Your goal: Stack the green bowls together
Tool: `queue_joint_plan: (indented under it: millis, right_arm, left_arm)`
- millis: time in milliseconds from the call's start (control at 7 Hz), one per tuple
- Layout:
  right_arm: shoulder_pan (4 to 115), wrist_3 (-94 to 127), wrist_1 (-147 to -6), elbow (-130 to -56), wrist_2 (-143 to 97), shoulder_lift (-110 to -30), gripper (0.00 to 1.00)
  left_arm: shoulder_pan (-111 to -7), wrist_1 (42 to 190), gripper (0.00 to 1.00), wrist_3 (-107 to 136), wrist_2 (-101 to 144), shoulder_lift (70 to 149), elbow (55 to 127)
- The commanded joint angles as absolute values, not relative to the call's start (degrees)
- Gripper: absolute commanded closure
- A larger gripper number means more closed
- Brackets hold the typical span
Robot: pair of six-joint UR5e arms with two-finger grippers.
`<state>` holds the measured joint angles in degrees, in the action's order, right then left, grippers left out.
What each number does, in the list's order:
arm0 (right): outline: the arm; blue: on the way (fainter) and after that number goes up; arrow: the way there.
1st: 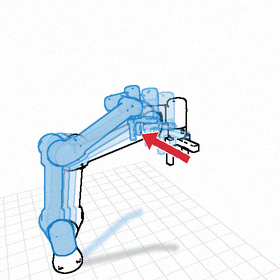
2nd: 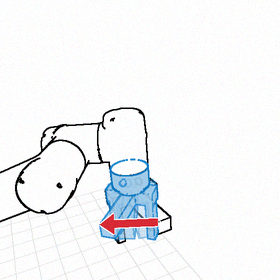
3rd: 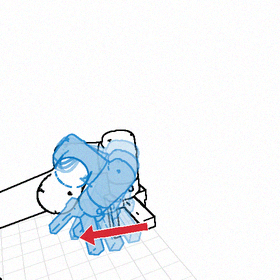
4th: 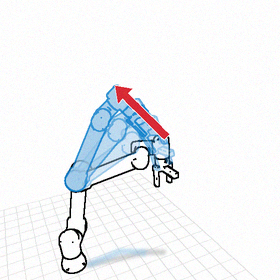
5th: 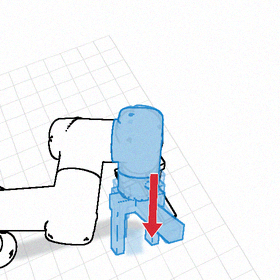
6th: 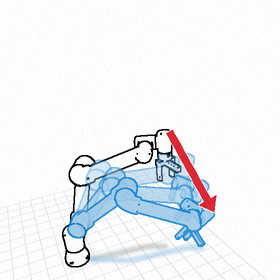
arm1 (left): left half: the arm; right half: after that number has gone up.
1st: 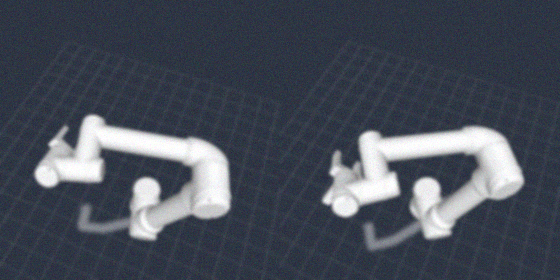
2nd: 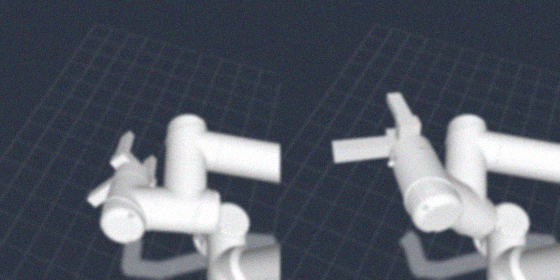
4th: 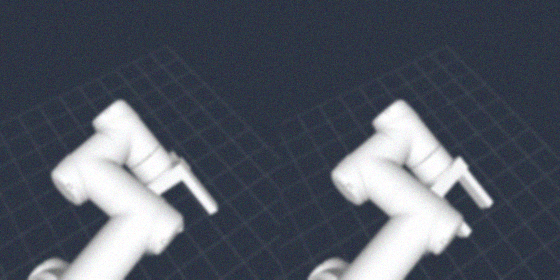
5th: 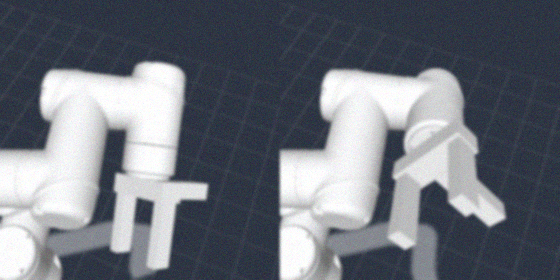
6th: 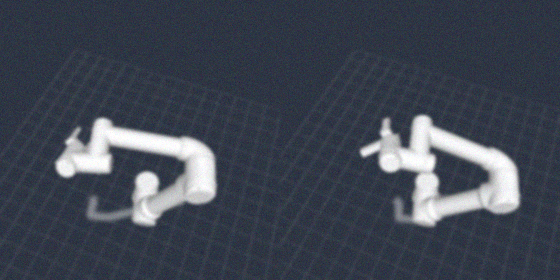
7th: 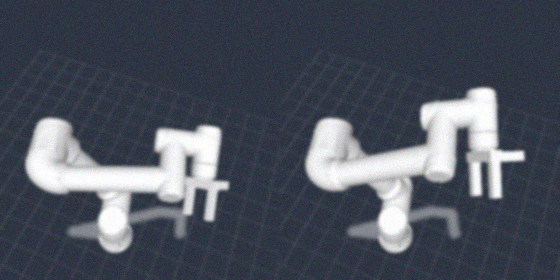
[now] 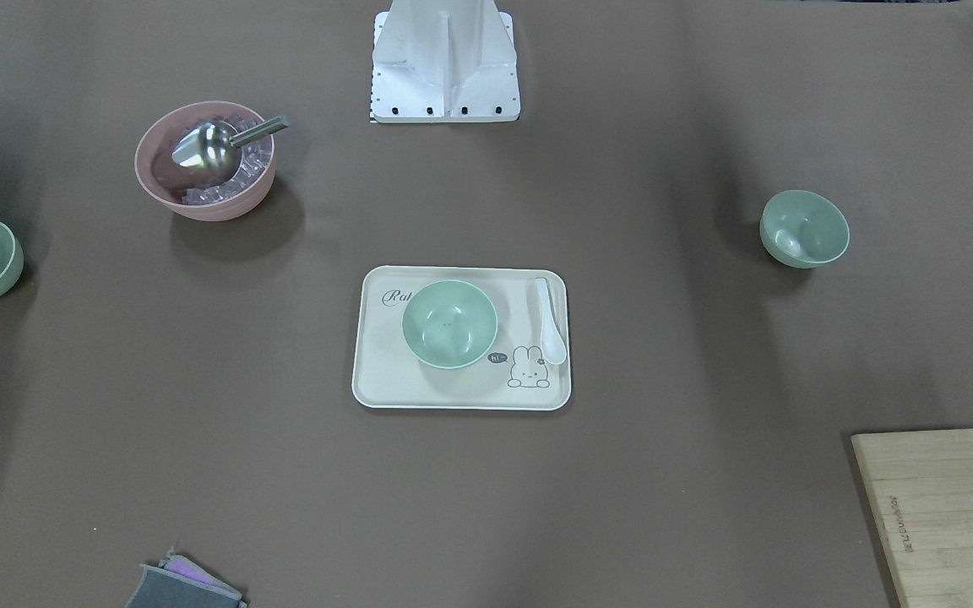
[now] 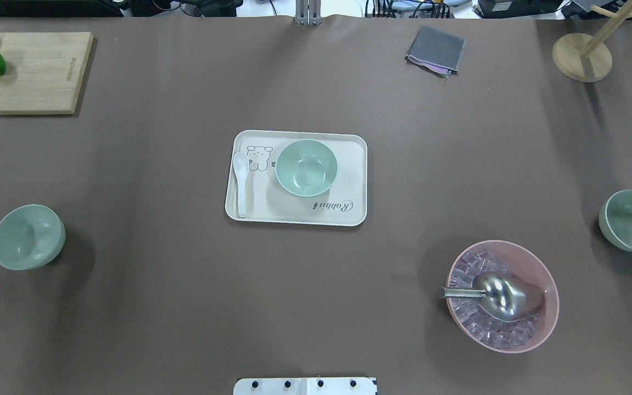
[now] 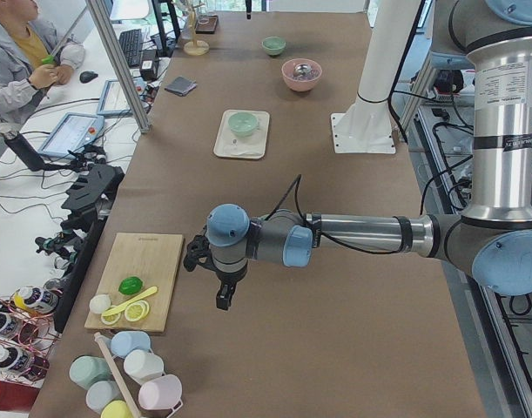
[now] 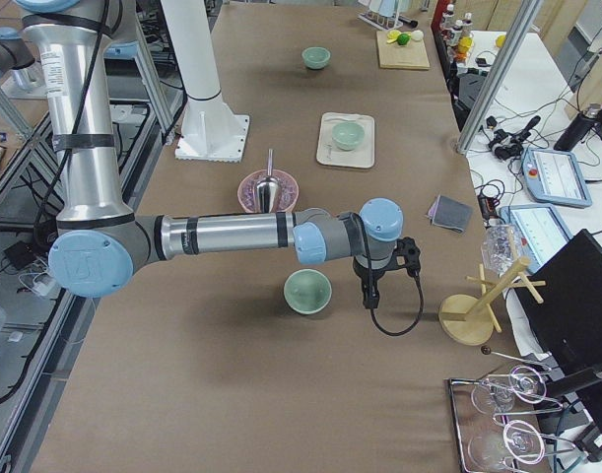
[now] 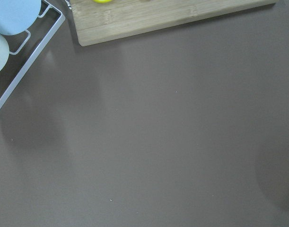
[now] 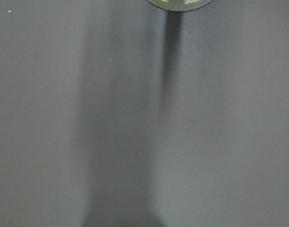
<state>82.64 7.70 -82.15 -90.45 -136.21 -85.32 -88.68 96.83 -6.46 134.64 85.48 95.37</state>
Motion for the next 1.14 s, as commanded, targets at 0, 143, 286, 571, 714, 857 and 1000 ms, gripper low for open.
queue_joint_plan:
  millis: [0, 143, 286, 571, 714, 857, 1000]
  right_arm:
    - [82.6, 7.7, -81.7, -90.0, -135.8, -85.4, 0.0]
    - [82.6, 7.7, -81.7, -90.0, -135.8, -85.5, 0.0]
    - [82.6, 7.7, -81.7, -89.9, -135.8, -85.5, 0.0]
    - [82.6, 7.7, -81.7, -90.0, -135.7, -85.7, 0.0]
    - [82.6, 7.7, -81.7, -90.3, -135.8, -85.7, 0.0]
    - [82.6, 7.8, -81.7, -90.6, -135.8, -86.0, 0.0]
    - [82.6, 7.8, -81.7, -90.5, -135.8, -86.1, 0.0]
  left_arm:
    - [-88.7, 96.8, 0.02, -6.2, 134.6, 85.3, 95.6]
    - [-88.7, 96.9, 0.02, -6.4, 134.6, 85.2, 95.7]
    - [-88.8, 97.0, 0.02, -6.3, 134.6, 84.9, 96.3]
    - [-88.7, 97.5, 0.02, -6.4, 134.6, 84.8, 96.8]
    - [-88.7, 98.3, 0.02, -6.5, 134.6, 84.6, 97.0]
    - [-88.6, 99.8, 0.02, -6.5, 134.6, 84.3, 96.9]
    - [-88.4, 100.0, 0.02, -6.2, 134.6, 84.5, 96.6]
